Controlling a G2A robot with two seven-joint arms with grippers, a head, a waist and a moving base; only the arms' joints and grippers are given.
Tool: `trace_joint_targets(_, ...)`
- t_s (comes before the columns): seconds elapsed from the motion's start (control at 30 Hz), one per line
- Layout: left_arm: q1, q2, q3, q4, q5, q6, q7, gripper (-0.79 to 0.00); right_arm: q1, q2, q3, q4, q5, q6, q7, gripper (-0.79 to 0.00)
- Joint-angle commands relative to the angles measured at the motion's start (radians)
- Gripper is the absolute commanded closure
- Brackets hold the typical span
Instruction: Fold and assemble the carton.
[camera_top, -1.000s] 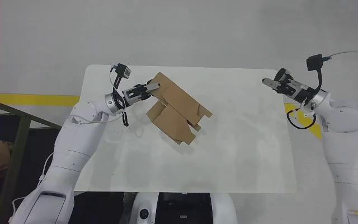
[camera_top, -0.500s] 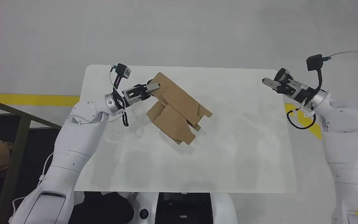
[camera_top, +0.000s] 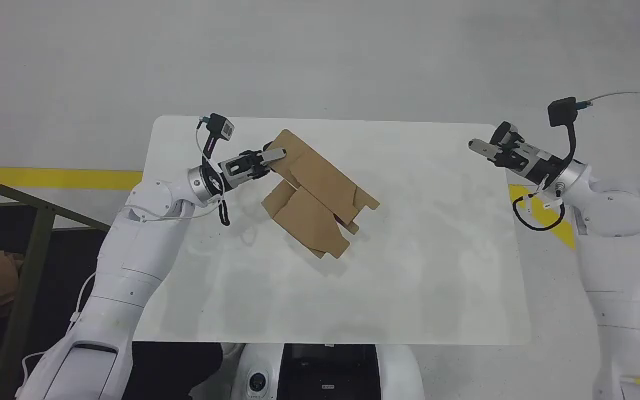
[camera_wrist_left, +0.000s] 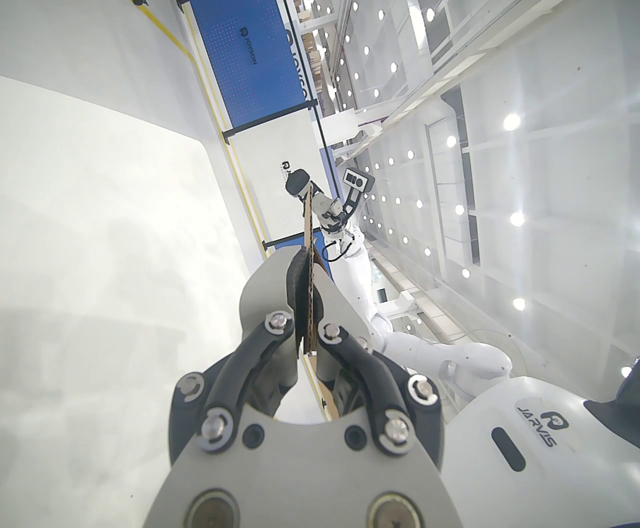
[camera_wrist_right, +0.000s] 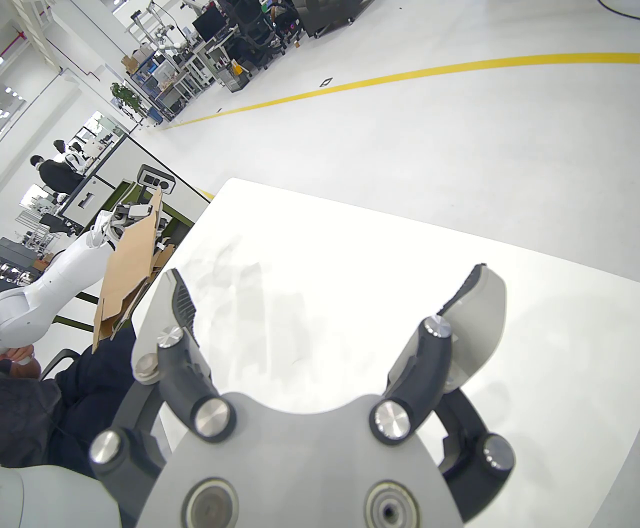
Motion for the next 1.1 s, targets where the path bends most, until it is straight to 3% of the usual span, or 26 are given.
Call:
trace_joint_targets(0.0, 0.000, 0.000, 0.000, 0.000, 0.000, 0.000, 0.000, 0.000, 0.000, 0.000, 0.000, 0.000, 0.000, 0.000, 0.000, -0.785)
trace_joint_targets(0.2, 0.000, 0.000, 0.000, 0.000, 0.000, 0.000, 0.000, 0.000, -0.017, -0.001, -0.013, -0.020, 0.009, 0.012, -0.012, -0.785)
trace_joint_targets(0.27, 0.004, 0.002, 0.012, -0.005, 0.042, 0.040, -0.004, 0.000, -0.025, -0.001, -0.026, -0.025, 0.057, 0.011, 0.018, -0.785)
trace_joint_targets(0.37, -0.002, 0.002, 0.017, -0.018, 0.051, 0.093, -0.005, 0.000, -0.024, 0.002, -0.058, -0.013, 0.145, 0.003, 0.135, -0.785)
trace_joint_targets(0.53, -0.023, 0.001, 0.042, -0.002, 0.068, 0.099, -0.082, 0.000, -0.010, 0.003, -0.115, 0.037, 0.338, -0.019, 0.321, -0.785)
trace_joint_targets(0.8, -0.075, -0.016, 0.110, 0.058, 0.008, 0.002, -0.208, 0.000, -0.006, 0.008, -0.231, 0.038, 0.504, 0.026, 0.388, -0.785)
trace_joint_targets(1.07, -0.174, -0.042, 0.212, 0.146, -0.021, -0.054, -0.337, 0.000, 0.002, 0.016, -0.373, -0.027, 0.655, 0.088, 0.450, -0.785)
